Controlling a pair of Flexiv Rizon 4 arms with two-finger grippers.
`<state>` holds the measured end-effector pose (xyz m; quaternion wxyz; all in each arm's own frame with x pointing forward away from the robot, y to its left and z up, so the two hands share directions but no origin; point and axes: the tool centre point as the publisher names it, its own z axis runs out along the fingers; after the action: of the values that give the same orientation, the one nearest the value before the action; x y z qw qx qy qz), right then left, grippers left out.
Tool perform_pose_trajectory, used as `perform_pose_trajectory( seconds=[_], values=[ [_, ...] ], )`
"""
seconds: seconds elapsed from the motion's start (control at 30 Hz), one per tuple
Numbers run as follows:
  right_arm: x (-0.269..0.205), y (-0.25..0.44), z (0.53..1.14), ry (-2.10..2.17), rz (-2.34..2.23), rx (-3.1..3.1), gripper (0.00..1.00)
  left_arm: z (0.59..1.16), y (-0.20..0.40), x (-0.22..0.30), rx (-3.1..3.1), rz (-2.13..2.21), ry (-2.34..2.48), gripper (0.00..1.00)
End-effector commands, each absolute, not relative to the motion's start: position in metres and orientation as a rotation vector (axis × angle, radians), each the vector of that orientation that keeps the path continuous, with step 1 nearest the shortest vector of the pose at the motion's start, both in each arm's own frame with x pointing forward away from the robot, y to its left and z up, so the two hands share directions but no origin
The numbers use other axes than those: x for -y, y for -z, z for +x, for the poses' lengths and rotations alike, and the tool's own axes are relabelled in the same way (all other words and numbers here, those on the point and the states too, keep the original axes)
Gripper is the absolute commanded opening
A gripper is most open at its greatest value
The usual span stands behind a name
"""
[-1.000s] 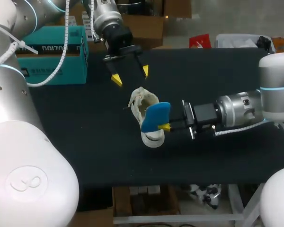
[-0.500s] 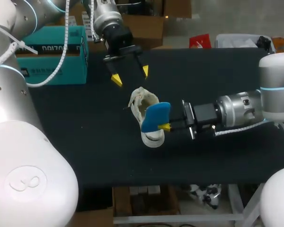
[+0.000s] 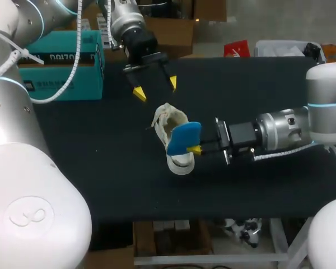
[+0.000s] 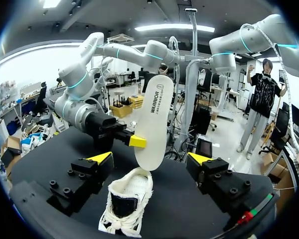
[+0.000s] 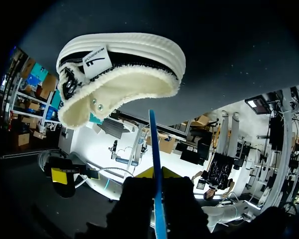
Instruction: Open the shoe tongue, take the insole out of the shoe, put the insole back into the shoe, and pack the shoe into the shoebox
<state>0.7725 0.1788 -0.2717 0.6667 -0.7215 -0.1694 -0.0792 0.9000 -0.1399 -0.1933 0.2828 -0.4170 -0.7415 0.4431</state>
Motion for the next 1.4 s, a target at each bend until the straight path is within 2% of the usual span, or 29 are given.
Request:
perform_pose_trajectory(
  seconds=[0.03,0.63,1.4],
  values=[
    [-0.185,0.269,0.761,0.251,-1.656,0.35,0.0,0.871,0.203,0.141,2.152,-1.042,-1.239,1.0],
    [-0.188,0.26,0.77,0.38,-1.644,0.251,0.0,0.815,0.227,0.137,2.407,-1.065,-1.552,1.0],
    [-0.187,0.262,0.786,0.399,-1.702,0.248,0.0,0.802,0.243,0.147,2.608,-0.953,-1.77,1.0]
  ],
)
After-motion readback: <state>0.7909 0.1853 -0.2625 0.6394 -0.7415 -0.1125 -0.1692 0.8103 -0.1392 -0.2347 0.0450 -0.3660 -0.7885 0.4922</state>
